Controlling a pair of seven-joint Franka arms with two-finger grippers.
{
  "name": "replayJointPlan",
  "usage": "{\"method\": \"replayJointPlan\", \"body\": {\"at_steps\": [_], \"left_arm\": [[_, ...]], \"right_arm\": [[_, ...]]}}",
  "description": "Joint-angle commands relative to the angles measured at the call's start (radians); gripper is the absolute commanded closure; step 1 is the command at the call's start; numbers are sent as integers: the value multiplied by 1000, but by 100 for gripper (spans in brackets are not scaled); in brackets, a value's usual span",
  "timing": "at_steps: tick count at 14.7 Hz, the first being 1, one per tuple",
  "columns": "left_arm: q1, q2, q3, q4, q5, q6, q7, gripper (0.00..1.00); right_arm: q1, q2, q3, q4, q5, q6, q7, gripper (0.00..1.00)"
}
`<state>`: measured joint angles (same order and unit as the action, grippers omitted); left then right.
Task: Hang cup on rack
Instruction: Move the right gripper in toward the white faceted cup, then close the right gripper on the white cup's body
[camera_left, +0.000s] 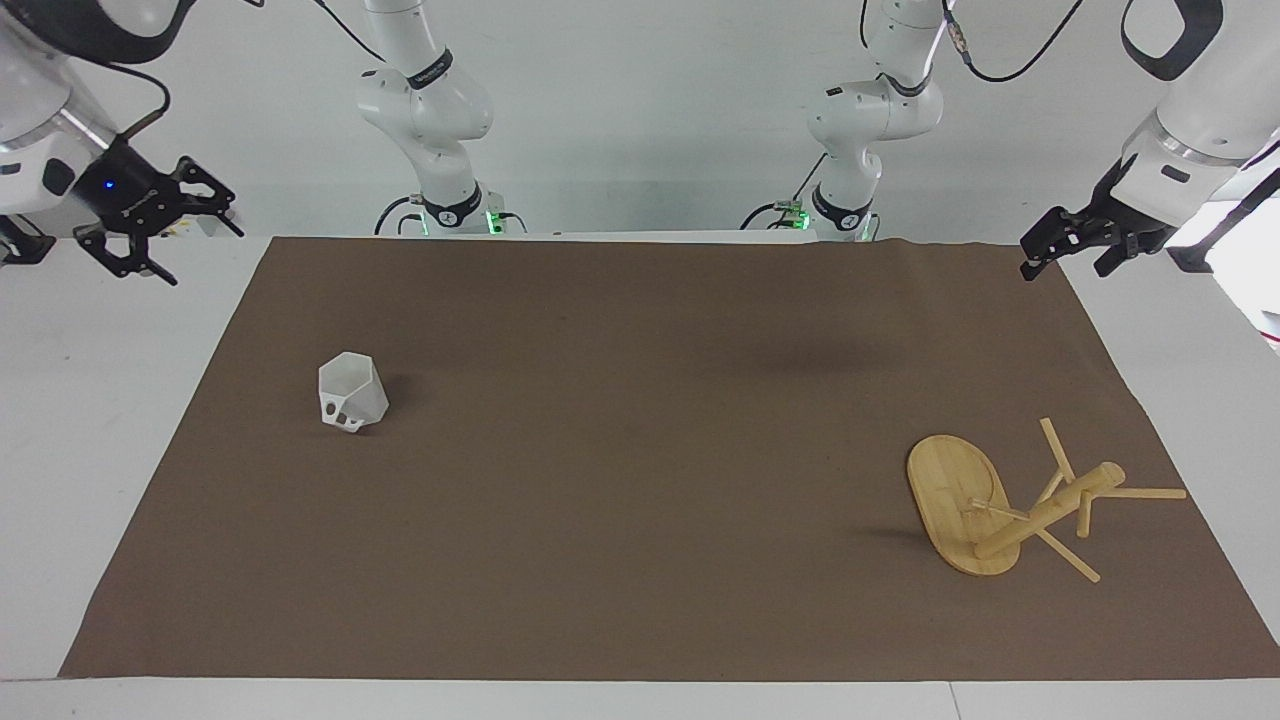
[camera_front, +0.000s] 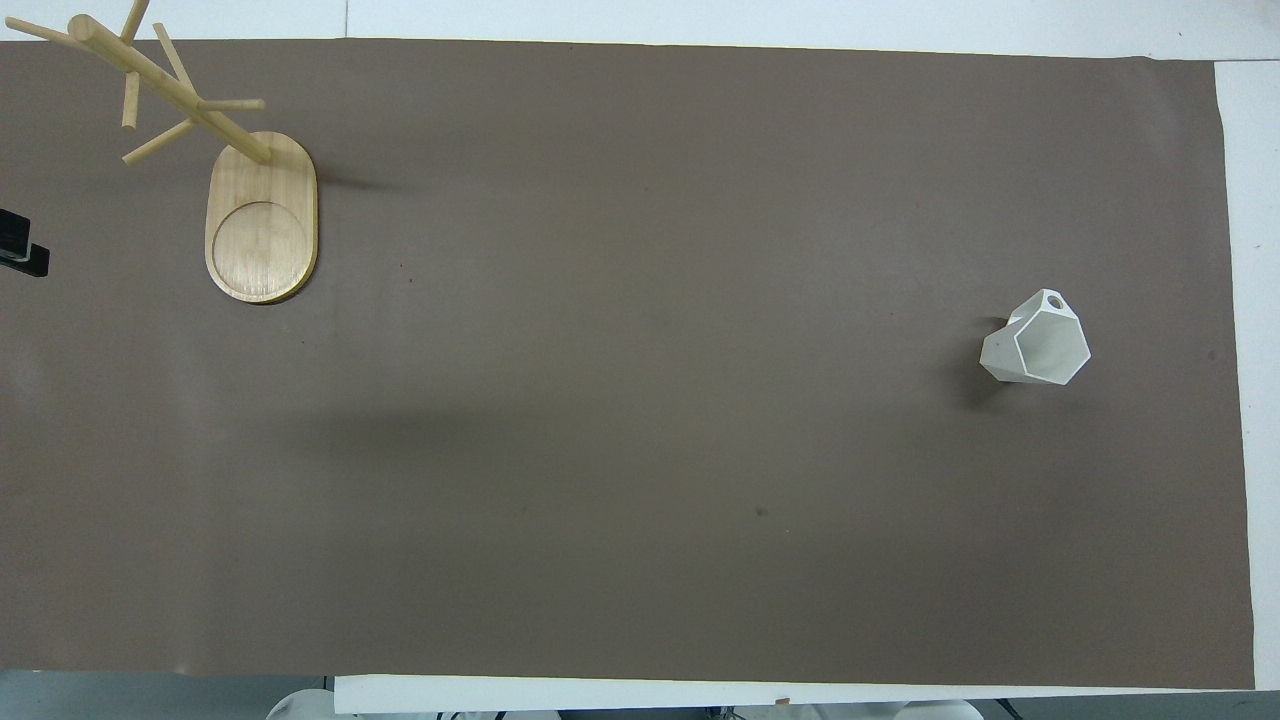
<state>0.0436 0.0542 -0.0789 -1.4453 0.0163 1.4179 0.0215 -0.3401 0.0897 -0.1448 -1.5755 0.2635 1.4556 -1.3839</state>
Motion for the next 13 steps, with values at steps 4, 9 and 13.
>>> {"method": "replayJointPlan", "body": {"at_steps": [4,9,13], "left_arm": [[1,-25,4,-26,-2,-4,-11,0],[1,-27,4,-27,-2,-4,-11,0],[1,-25,4,-26,-2,-4,-11,0]], "right_arm": [[-189,275,14,37,343,-67,-614,0],[-240,473,19,25,528,-184,-949,0],[-237,625,19,0,646,-247,-1073,0]]}}
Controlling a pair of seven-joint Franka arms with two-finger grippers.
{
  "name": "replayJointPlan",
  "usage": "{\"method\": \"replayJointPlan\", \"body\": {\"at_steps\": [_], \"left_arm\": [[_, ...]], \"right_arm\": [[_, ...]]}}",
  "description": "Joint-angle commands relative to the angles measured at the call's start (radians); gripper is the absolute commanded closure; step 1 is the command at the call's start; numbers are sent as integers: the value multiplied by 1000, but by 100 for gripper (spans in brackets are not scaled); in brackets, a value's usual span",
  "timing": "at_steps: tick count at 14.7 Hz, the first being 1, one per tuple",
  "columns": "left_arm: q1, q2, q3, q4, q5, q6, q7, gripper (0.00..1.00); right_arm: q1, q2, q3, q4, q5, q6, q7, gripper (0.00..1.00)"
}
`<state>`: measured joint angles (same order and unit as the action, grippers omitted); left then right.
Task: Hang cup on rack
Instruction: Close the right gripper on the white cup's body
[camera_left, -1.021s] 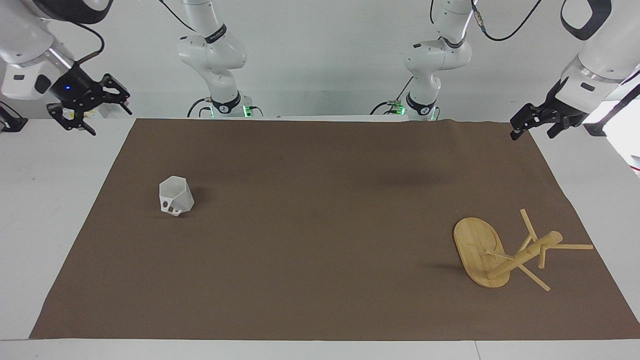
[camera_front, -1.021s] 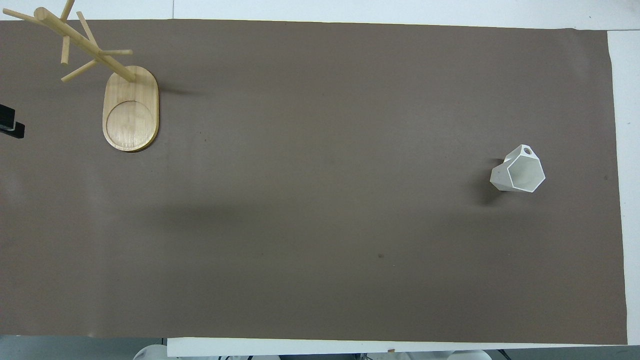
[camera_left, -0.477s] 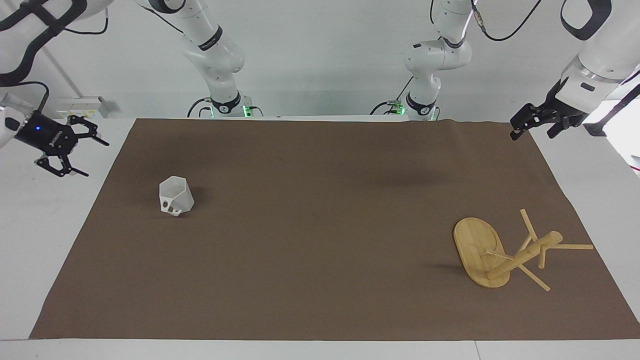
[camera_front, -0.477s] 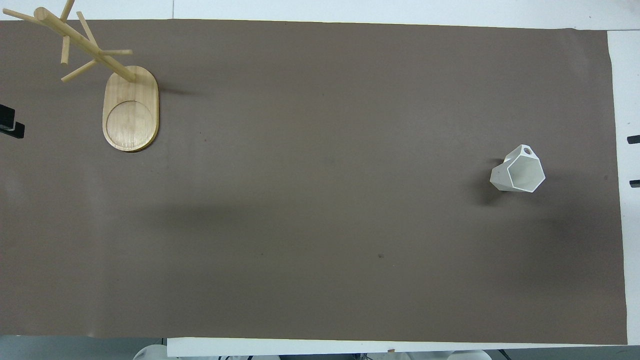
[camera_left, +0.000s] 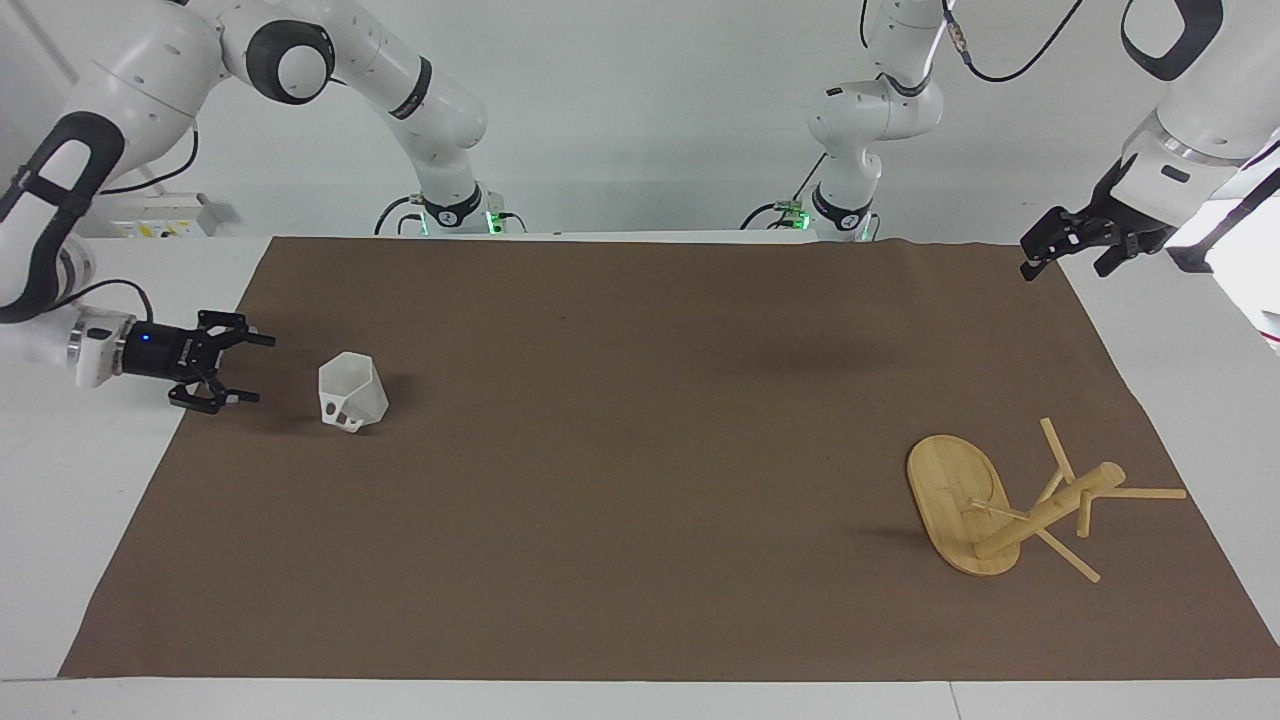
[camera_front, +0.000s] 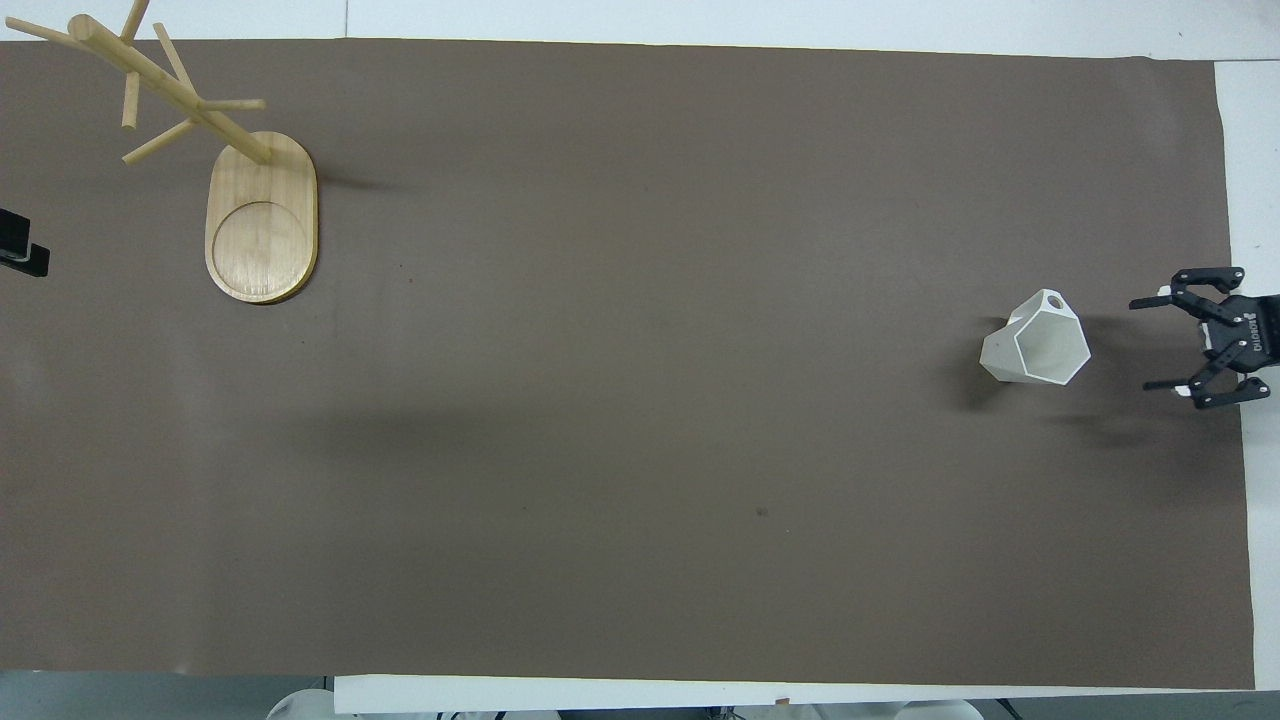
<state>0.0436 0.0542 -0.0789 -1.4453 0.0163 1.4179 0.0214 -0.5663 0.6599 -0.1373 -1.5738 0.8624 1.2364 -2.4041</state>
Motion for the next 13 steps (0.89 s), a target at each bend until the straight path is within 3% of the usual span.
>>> {"method": "replayJointPlan", "body": {"at_steps": [1,4,13], "left_arm": [[1,-25,4,-27,-2,-4,-11,0],[1,-27,4,-26,-2,-4,-11,0],[-2,-27,5,-27,-2,-1,-12,0]], "right_arm": [[-4,58,12,-15,52,-22,-59,0],[40,50,12,-84,119,-9,-121,0],[39,35,12,-152,118,6,-161,0]]}}
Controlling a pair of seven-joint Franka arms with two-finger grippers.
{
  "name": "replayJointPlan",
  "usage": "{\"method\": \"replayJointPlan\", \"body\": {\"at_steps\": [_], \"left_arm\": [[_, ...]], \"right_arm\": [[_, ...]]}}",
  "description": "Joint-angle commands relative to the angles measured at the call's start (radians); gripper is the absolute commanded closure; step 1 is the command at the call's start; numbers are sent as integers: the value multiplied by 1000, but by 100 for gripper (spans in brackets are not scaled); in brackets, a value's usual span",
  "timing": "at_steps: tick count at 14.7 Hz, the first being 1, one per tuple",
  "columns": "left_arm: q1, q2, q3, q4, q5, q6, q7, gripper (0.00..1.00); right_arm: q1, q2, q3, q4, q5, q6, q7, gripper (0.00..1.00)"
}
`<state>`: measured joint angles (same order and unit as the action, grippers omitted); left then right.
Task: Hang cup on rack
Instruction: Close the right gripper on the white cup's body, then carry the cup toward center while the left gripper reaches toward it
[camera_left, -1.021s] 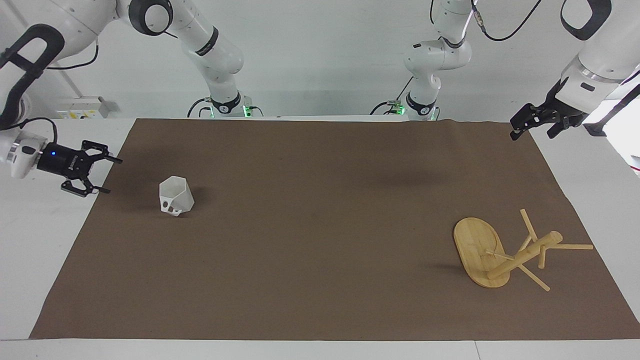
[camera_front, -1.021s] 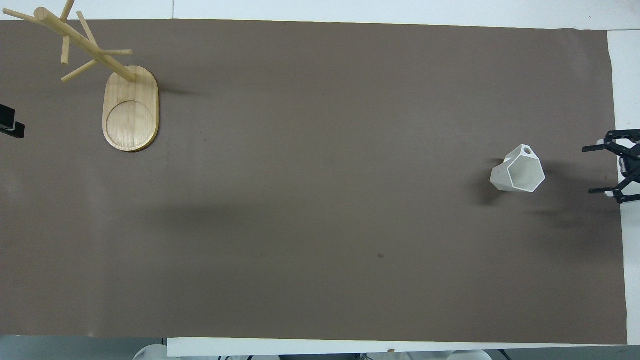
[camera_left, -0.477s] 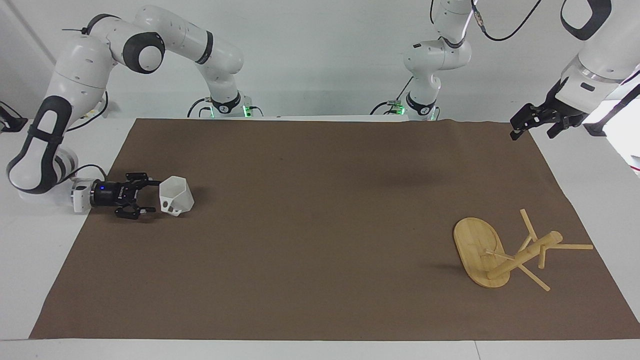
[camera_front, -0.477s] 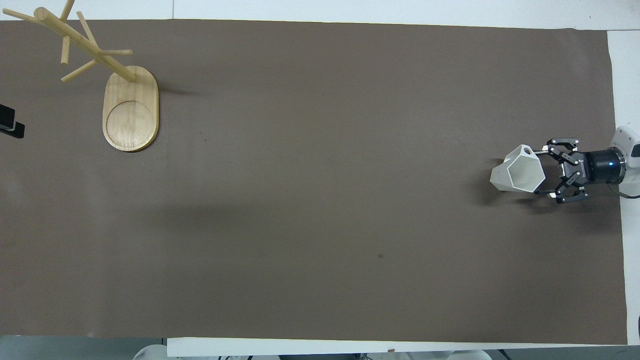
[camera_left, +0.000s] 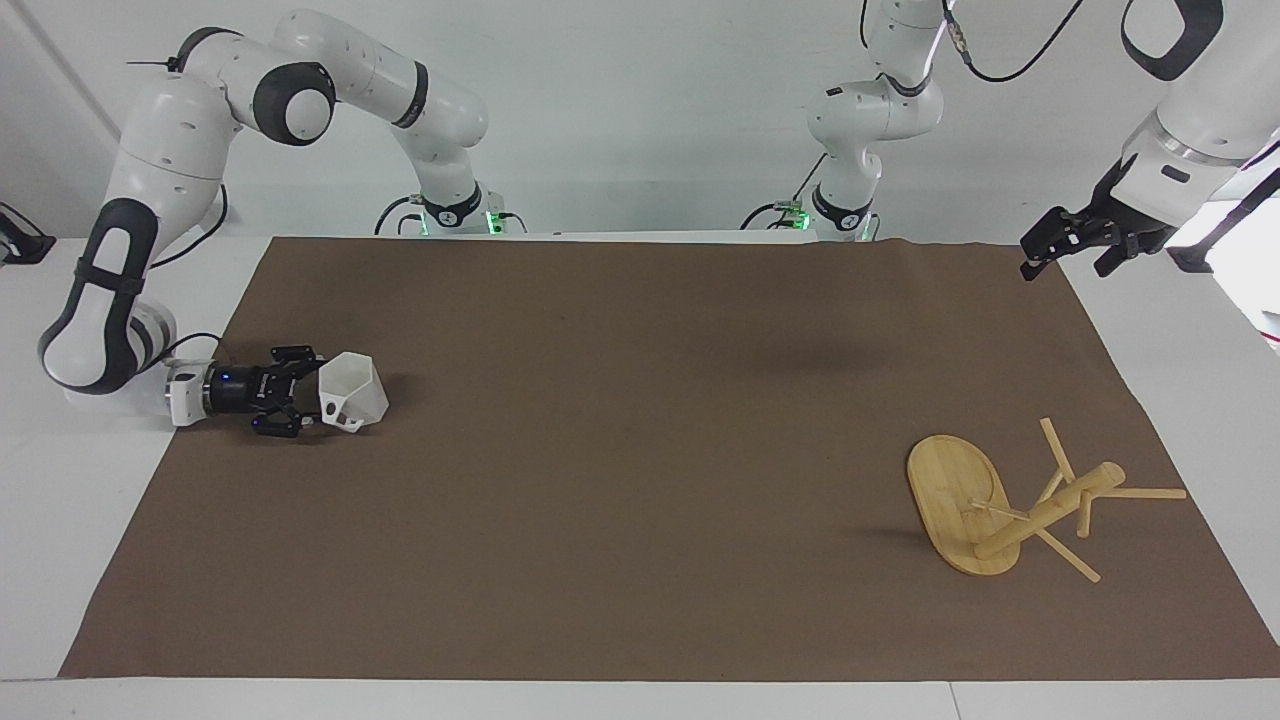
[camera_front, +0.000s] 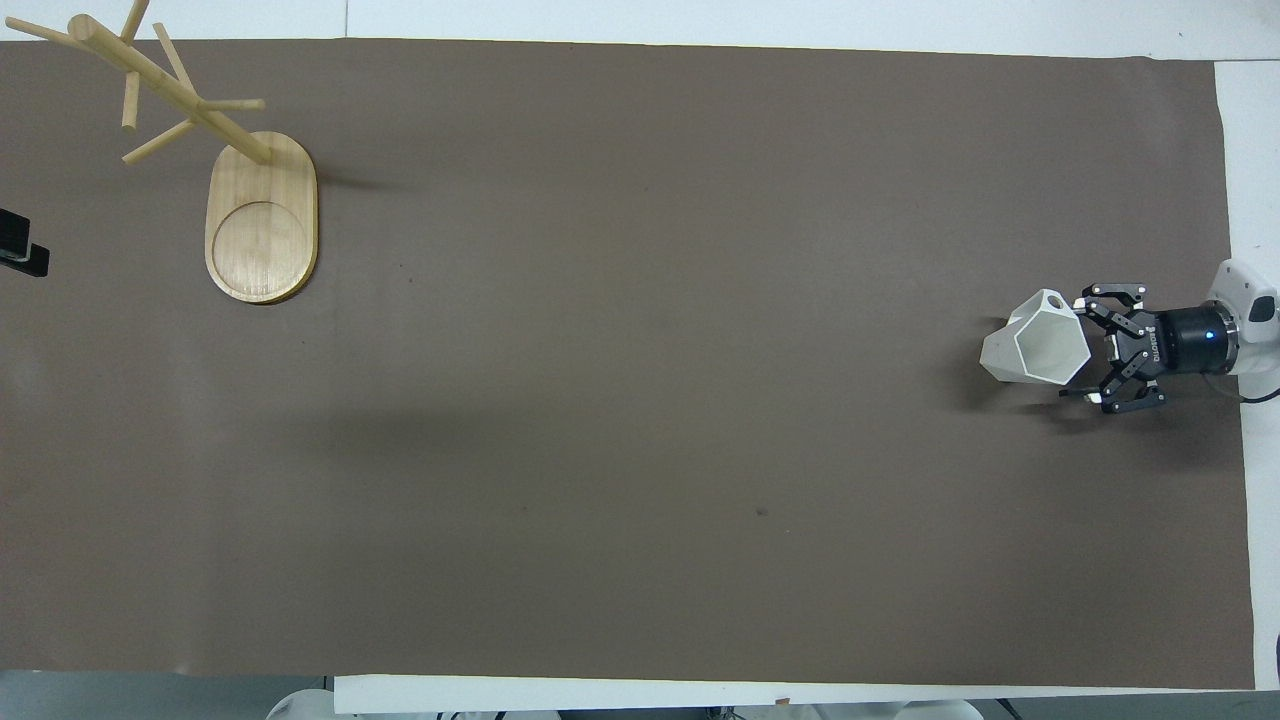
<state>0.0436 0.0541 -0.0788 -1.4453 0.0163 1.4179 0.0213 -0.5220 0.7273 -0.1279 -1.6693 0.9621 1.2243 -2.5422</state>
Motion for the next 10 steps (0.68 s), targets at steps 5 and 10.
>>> {"method": "replayJointPlan", "body": {"at_steps": [5,10], "left_arm": [[-2,-25,5,-26,-1,-2,-12,0],[-1,-25,5,-26,-1,-2,-12,0]], "right_arm": [[2,-45,2,-104,49,50,-45,0],[27,-52,2,-135,63,63,-79,0]]}}
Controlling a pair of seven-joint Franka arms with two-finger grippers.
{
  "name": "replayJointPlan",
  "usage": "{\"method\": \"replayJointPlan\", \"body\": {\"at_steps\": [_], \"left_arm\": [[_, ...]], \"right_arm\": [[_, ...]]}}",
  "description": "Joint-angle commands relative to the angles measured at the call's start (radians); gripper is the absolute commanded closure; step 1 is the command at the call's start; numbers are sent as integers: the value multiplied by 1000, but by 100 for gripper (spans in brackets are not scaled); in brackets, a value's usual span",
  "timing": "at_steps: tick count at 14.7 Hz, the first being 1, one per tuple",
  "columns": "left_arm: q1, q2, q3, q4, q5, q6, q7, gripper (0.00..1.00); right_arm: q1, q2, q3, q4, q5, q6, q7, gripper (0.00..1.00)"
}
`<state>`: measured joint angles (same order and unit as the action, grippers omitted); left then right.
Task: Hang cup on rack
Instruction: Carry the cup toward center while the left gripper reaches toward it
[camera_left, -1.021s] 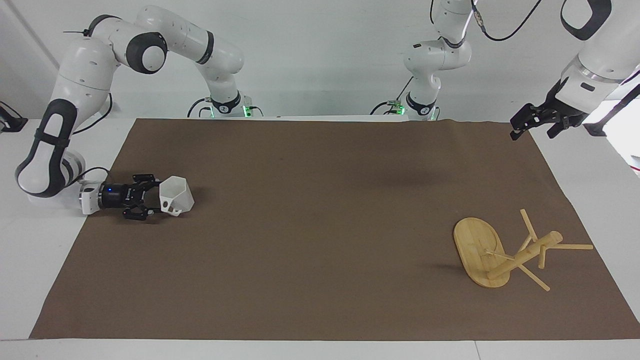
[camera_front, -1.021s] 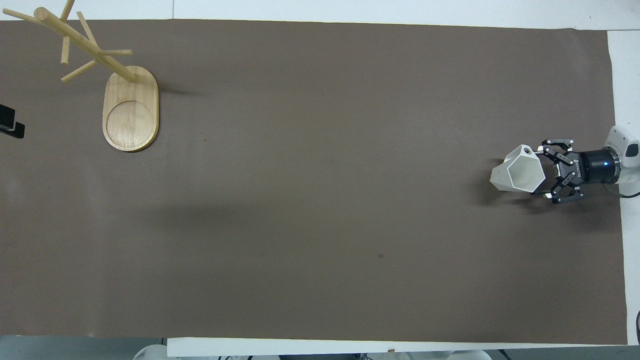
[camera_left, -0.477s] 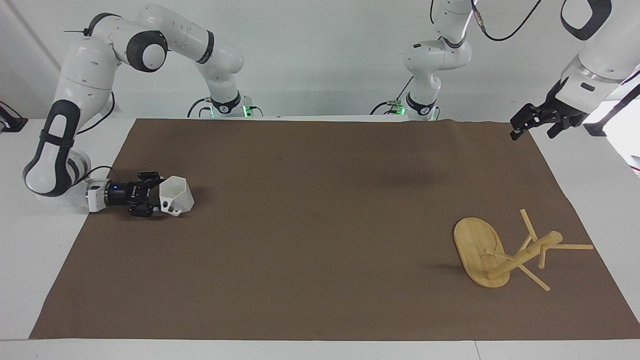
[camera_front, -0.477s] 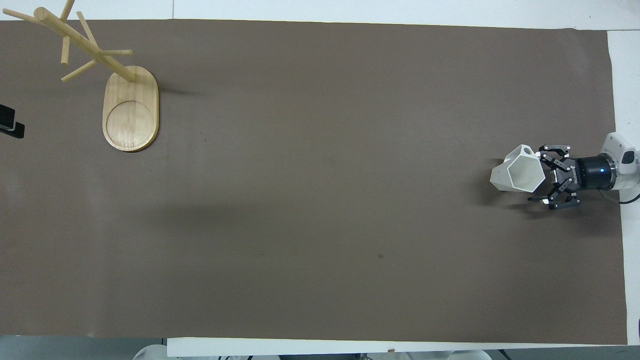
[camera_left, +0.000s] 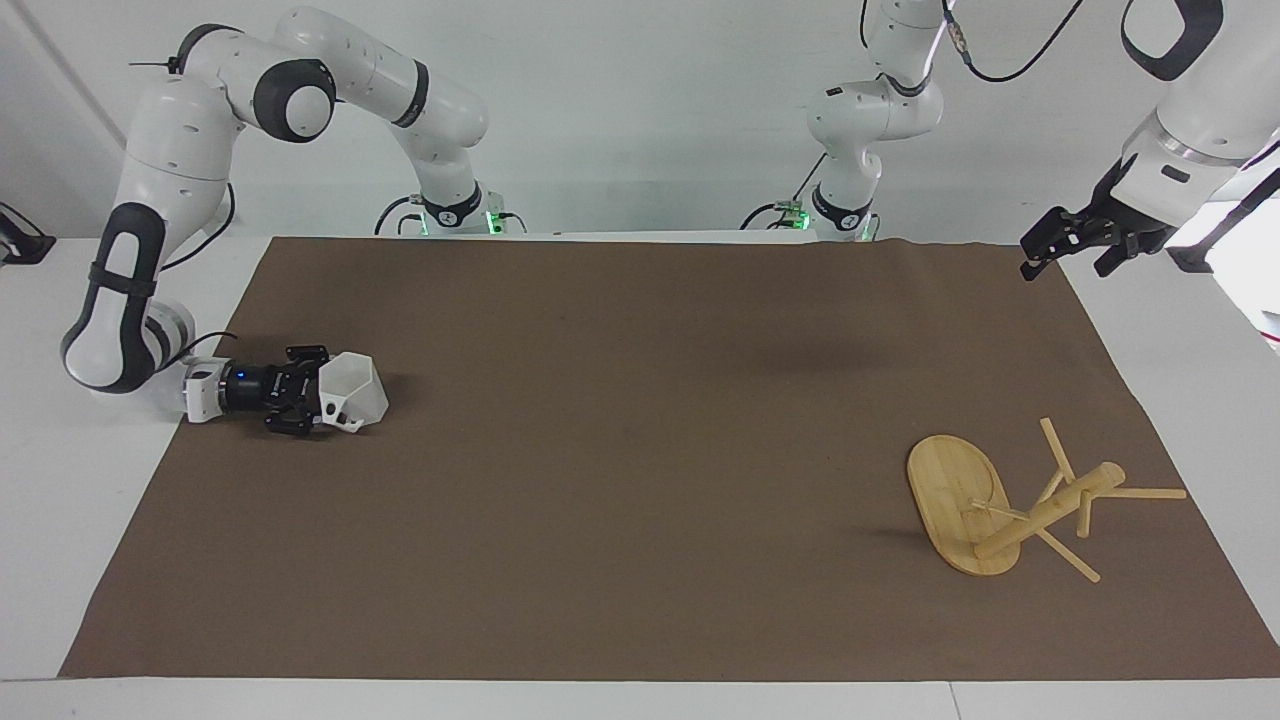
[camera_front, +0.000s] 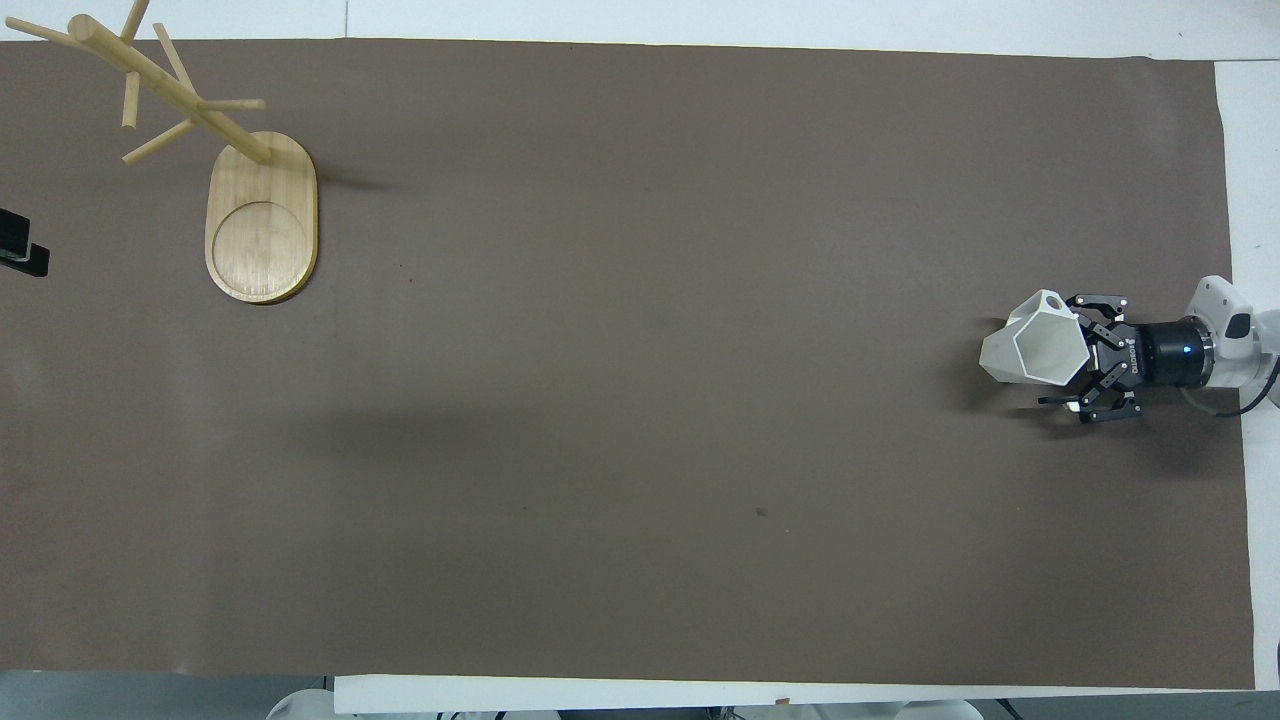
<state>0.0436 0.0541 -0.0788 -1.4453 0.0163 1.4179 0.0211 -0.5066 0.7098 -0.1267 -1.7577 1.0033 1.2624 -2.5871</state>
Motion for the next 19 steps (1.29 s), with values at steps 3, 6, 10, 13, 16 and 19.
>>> {"method": "replayJointPlan", "body": {"at_steps": [3,6,10,13,16,19], "left_arm": [[1,-25,5,-26,-1,-2,-12,0],[-1,-27,5,-27,-1,-4,-12,0],[-2,-28,5,-29,-1,-5,-13,0],[-2,-34,5,-43,-1,-4,-12,0],[-2,-36,5,-44,-1,-1,-13,0],[-1,-36,5,-44,-1,1,-15,0]], "right_arm": [[19,-35,1,-46,21,22,-56,0],[23,-36,1,-48,21,15,-71,0],[42,-38,1,-54,23,15,-88,11],[68,-38,1,-54,49,23,-80,55],[85,-38,1,-54,51,26,-59,89],[138,-65,1,-65,84,29,-15,89]]}}
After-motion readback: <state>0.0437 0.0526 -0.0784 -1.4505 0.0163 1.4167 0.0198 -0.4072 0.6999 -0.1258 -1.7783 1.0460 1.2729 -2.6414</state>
